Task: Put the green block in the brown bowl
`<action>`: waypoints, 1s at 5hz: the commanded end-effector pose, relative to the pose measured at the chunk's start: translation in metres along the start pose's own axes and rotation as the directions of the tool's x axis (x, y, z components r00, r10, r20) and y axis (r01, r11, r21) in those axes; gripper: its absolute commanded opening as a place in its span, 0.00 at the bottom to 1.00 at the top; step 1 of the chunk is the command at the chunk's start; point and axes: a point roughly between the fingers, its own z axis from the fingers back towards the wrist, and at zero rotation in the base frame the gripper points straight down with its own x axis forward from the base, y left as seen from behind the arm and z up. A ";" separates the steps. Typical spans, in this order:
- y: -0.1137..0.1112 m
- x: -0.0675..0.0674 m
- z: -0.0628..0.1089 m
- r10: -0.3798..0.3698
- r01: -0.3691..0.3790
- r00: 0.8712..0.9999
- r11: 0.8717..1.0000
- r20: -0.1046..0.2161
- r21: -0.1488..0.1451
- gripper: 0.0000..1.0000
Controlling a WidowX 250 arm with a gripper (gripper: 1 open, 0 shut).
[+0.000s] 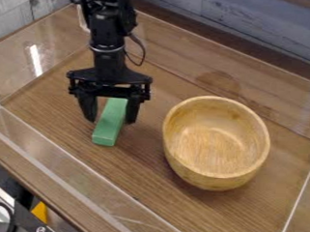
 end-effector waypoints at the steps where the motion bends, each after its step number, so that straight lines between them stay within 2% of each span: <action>1: -0.004 0.009 0.008 -0.003 0.004 0.999 1.000 0.033 -0.010 1.00; 5: -0.006 0.013 0.012 -0.002 0.003 0.999 1.000 0.036 -0.016 1.00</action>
